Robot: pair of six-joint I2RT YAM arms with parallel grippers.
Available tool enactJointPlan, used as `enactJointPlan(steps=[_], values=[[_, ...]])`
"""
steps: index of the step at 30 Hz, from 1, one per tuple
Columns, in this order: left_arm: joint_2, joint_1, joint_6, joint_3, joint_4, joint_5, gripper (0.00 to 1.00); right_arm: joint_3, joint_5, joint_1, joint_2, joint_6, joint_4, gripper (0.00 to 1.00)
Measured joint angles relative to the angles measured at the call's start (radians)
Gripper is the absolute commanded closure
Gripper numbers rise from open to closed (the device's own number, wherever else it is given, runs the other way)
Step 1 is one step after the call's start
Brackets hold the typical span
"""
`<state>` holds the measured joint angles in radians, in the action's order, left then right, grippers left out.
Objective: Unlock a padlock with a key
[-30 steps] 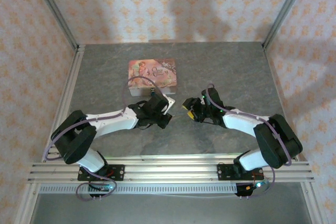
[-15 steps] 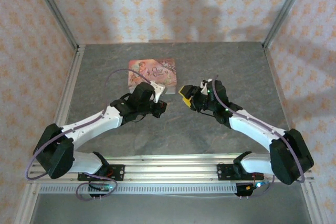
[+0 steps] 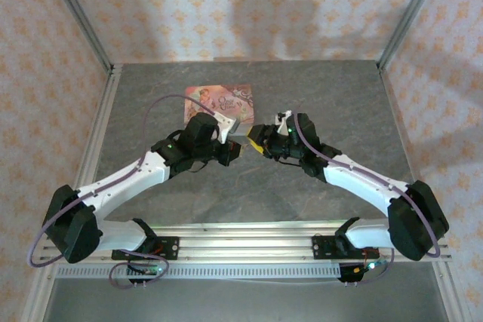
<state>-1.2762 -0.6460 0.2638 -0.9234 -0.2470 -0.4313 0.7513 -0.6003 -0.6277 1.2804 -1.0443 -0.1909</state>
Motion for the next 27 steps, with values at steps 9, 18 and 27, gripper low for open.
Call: enactJointPlan(steps=[9,18,27], values=[[0.013,0.001,0.001,-0.001,-0.011,-0.007,1.00,0.004,-0.001,-0.001,0.002,0.012,0.019,0.69],[0.013,0.001,0.019,-0.002,-0.011,-0.007,1.00,0.035,-0.006,-0.033,0.029,0.027,0.019,0.89],[0.020,0.006,0.027,-0.002,-0.021,-0.008,1.00,0.048,-0.005,-0.038,0.045,0.045,0.043,1.00]])
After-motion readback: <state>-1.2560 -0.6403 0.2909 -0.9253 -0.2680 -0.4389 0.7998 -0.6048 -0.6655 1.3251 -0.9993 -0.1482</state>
